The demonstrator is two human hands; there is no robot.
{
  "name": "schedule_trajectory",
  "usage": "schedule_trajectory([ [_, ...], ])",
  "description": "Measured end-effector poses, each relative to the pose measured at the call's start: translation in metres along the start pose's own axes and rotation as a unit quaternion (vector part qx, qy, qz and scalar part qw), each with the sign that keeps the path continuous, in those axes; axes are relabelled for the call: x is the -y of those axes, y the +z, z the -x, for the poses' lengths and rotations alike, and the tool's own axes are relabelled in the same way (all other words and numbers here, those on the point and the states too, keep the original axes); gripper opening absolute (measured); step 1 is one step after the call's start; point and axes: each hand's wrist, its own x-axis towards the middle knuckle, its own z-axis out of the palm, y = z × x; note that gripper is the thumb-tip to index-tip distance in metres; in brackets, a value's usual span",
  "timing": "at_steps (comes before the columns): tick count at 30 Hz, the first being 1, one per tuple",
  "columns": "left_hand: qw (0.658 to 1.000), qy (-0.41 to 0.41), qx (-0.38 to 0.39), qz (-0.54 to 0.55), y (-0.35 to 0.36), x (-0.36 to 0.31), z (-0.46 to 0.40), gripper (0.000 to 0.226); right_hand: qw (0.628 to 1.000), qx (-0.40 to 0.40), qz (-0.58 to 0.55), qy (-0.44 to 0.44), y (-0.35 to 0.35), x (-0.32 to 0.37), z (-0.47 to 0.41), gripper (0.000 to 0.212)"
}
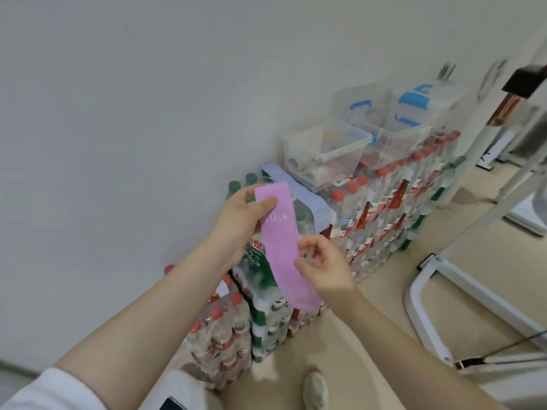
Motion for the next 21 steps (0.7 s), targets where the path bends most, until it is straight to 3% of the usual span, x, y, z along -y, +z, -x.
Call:
schedule_trajectory([
  [3, 0.997, 0.029, 0.034, -0.056, 0.005, -0.002, 0.024, 0.023, 0.998, -0.030, -0.022, 0.054, -0.009, 0.007, 0.008, 0.033],
  [7, 0.987, 0.074, 0.071, -0.123, 0.008, -0.011, 0.048, 0.015, 0.986, -0.031, -0.159, -0.021, -0.025, 0.053, 0.006, 0.018],
  [10, 0.979, 0.125, 0.087, -0.138, 0.012, -0.022, 0.062, 0.017, 0.990, -0.025, -0.090, -0.102, -0.023, 0.083, 0.008, 0.009],
  [13, 0.973, 0.156, 0.109, -0.127, 0.011, -0.030, 0.070, 0.027, 0.987, -0.042, -0.014, -0.154, -0.019, 0.094, 0.010, 0.017],
  [16, 0.979, 0.145, 0.082, -0.117, 0.009, -0.033, 0.069, 0.026, 0.985, -0.058, -0.002, -0.163, -0.020, 0.095, 0.008, 0.021],
  [21, 0.981, 0.127, 0.074, -0.125, 0.008, -0.031, 0.071, 0.012, 0.987, -0.016, 0.005, -0.163, -0.030, 0.099, 0.010, 0.018],
])
